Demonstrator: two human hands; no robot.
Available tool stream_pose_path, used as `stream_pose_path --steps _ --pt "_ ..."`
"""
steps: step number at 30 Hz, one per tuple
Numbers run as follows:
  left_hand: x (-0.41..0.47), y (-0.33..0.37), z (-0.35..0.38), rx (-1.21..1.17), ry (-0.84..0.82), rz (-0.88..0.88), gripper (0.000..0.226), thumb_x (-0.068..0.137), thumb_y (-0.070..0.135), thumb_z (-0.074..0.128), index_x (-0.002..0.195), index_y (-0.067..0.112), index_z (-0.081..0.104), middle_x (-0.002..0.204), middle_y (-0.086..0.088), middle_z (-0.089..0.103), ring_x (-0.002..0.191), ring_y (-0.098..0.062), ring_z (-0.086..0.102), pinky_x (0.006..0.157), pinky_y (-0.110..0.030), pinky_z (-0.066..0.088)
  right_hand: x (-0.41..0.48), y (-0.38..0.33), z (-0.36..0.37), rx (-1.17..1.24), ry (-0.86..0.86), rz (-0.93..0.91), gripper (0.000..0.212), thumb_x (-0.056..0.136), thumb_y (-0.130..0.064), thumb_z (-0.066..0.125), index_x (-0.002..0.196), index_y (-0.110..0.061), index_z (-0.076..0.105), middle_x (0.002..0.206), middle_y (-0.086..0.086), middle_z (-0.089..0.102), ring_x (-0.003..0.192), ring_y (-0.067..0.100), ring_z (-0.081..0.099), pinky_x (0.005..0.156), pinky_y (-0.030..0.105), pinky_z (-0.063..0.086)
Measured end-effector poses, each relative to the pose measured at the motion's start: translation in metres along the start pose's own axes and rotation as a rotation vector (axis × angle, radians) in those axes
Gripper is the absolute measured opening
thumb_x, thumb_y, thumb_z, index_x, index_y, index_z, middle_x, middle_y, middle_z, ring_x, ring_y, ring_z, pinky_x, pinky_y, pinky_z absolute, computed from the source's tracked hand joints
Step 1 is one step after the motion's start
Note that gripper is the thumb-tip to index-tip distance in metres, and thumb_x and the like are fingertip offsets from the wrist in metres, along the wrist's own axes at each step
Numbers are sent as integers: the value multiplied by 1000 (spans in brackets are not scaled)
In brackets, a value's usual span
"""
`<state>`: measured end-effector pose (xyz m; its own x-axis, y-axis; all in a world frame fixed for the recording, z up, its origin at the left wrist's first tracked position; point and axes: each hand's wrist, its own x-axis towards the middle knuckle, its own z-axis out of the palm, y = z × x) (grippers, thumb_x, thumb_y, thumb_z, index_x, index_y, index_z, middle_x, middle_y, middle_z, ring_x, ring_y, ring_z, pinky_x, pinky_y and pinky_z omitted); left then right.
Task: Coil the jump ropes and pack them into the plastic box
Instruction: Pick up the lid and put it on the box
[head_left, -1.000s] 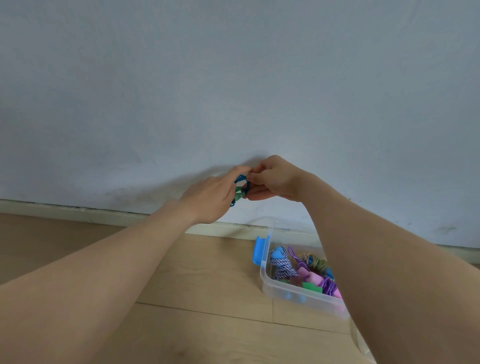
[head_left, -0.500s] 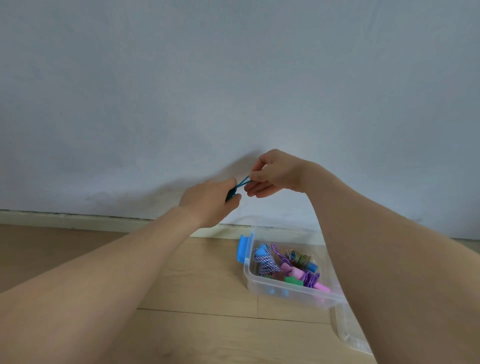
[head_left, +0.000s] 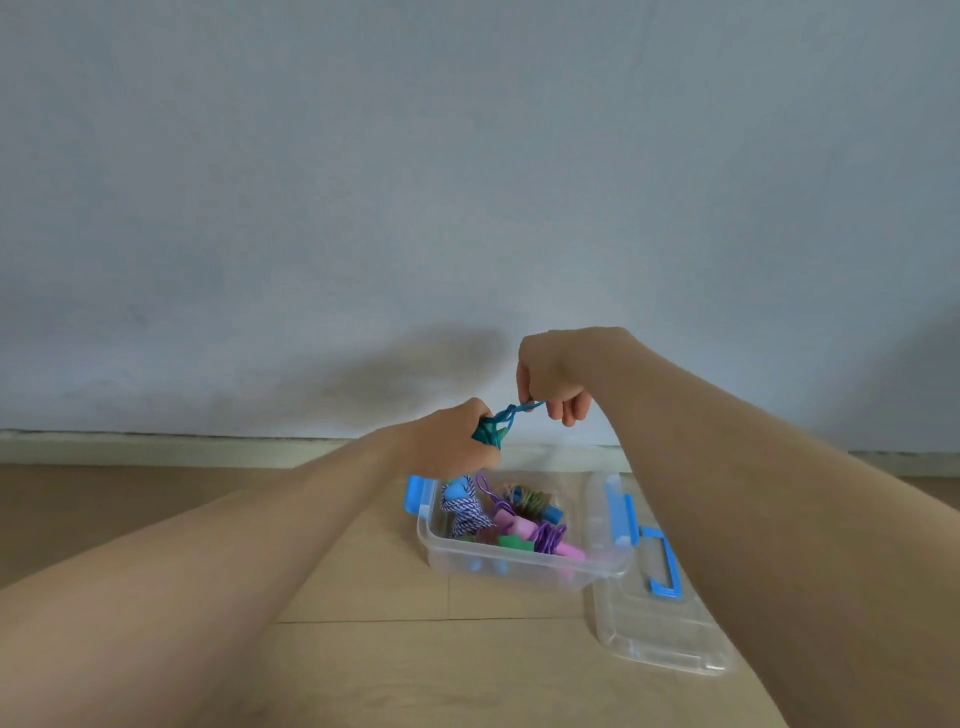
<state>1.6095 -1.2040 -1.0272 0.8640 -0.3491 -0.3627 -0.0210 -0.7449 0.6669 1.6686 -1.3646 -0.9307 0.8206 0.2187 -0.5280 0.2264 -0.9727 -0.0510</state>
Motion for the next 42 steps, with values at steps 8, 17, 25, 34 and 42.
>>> stream_pose_path --steps 8,17,25,34,42 --pt "24 -13 47 336 -50 -21 60 90 38 70 141 18 47 122 -8 54 104 -28 60 77 -35 46 13 28 85 -88 151 19 7 97 -6 56 92 -9 59 80 8 57 63 24 60 67 36 55" --pt "56 -23 98 514 -109 -38 74 102 55 49 161 21 18 156 -13 29 140 -41 38 114 -53 39 28 72 193 42 577 225 25 93 -14 51 114 -17 64 112 7 66 108 32 56 90 43 39" --pt "65 -5 124 571 -77 175 48 107 56 32 93 20 60 98 1 57 96 -23 54 92 -46 49 21 158 257 1031 624 776 28 95 -2 51 110 -8 74 108 17 74 108 40 68 89 43 55" --pt "71 7 144 571 -136 234 48 109 47 31 78 22 56 78 2 60 73 -20 60 72 -43 54 32 164 311 373 175 577 61 75 -73 47 108 -24 62 122 3 52 124 30 47 96 44 46" --pt "61 -6 133 601 -95 248 43 109 48 31 81 21 50 85 3 55 80 -19 56 76 -45 53 29 150 309 244 255 551 27 89 -38 64 110 -21 64 108 1 62 111 27 56 94 40 52"
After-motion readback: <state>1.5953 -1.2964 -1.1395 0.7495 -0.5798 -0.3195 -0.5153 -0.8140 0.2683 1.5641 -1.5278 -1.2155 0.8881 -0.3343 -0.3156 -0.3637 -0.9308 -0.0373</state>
